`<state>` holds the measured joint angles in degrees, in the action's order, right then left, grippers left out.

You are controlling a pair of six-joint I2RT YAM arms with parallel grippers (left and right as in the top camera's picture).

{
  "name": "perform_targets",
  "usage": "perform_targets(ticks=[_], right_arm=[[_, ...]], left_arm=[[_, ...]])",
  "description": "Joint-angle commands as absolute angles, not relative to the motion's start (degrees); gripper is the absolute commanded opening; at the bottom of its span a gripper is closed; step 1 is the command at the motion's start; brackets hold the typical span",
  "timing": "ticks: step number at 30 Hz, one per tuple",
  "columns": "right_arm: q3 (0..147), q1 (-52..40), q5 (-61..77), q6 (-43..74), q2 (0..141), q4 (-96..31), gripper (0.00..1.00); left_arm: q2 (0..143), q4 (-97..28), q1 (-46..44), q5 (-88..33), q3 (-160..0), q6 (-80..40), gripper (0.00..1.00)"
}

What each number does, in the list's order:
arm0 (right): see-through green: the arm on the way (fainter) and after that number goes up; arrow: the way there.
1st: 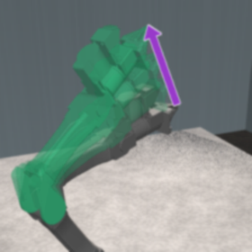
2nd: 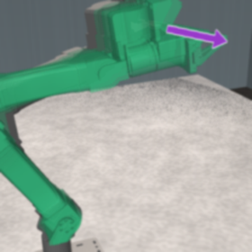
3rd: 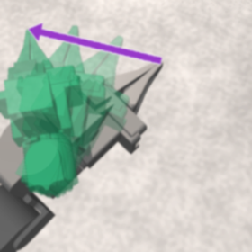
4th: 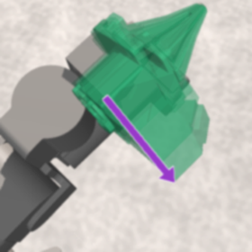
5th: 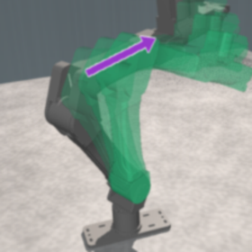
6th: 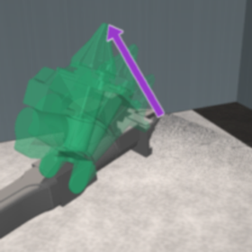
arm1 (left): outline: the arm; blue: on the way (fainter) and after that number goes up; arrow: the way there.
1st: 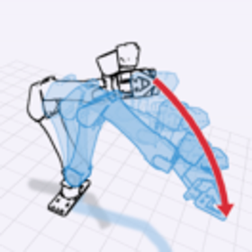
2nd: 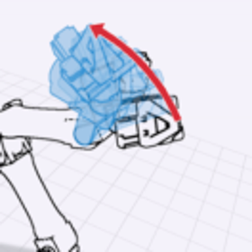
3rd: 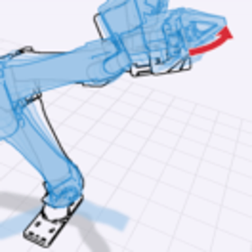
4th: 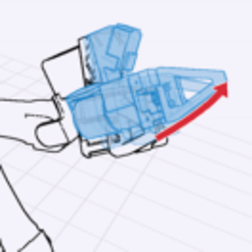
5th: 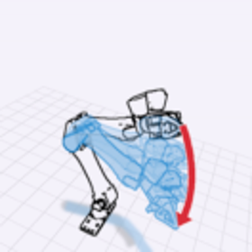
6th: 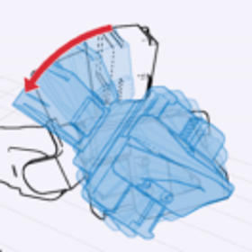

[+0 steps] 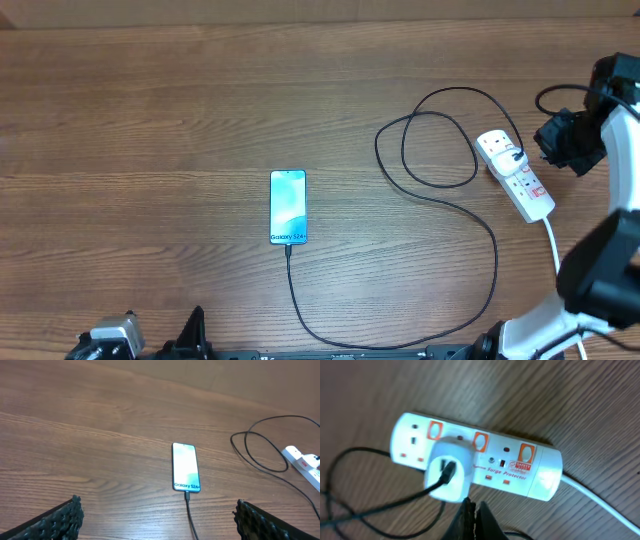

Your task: Plug charger to phone and switch on socket

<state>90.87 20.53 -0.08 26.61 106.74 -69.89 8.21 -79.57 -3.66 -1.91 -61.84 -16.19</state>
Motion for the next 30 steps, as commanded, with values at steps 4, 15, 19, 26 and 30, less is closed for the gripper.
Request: perform_targets(ticks=[4,15,19,26,30], right_arm=[[93.45,21.19,0.60,24.97,111.94,-70.06,0.04],[93.45,21.19,1.48,23.46,115.85,-68.71,0.04],[93.45,21.19,1.69,23.49,116.14,-68.31,0.04],[93.45,21.19,1.69,23.75,116.44,-67.55,0.04],[93.43,21.19,1.74,23.73,117.54,-67.55,0.04]], left_arm=[[0.25,-81.19,-3.44,-2.87,-62.81,-16.93,1.00],[0.25,-82.76,-3.44,-3.20,-63.00,-16.95,1.00],[0.25,-82.76,-3.44,-3.20,-63.00,-16.95,1.00],[0.25,-82.76,-3.46,-3.20,-63.00,-16.95,1.00],[0.25,-82.76,-3.46,-3.20,-63.00,-16.95,1.00]])
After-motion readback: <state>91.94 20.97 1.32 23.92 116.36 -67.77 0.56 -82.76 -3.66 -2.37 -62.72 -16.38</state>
